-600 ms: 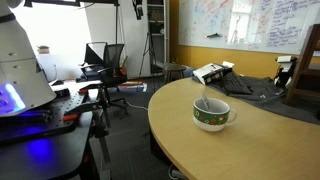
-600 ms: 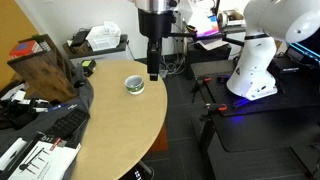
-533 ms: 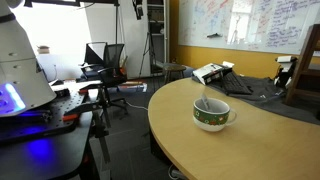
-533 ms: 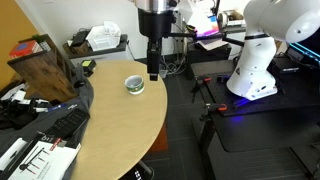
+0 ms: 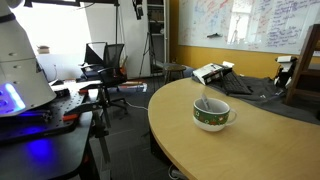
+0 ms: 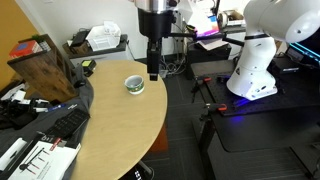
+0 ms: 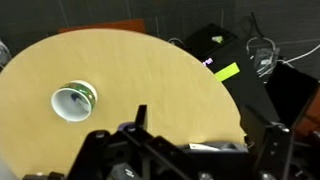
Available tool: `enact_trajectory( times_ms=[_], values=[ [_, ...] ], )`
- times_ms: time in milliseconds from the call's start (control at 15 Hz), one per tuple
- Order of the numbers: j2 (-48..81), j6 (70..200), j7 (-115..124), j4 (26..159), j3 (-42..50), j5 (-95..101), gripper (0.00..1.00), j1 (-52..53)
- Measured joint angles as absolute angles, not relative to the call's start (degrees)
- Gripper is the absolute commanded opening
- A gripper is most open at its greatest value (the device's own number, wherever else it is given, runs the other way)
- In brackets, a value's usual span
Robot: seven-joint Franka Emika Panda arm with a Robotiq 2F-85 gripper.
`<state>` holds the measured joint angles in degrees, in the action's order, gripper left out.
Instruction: Remove the marker from the green/white mug and put it on the table
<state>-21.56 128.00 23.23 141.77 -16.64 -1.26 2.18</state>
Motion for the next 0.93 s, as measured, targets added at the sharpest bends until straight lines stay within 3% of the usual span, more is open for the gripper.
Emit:
enact_trajectory(
  times_ms=[400, 933],
  values=[
    [-21.4, 128.7, 25.6, 141.8, -15.5, -0.7, 1.0, 1.6],
    [-14.9, 140.0, 40.3, 141.6, -12.6, 12.5, 1.0, -7.3]
  ],
)
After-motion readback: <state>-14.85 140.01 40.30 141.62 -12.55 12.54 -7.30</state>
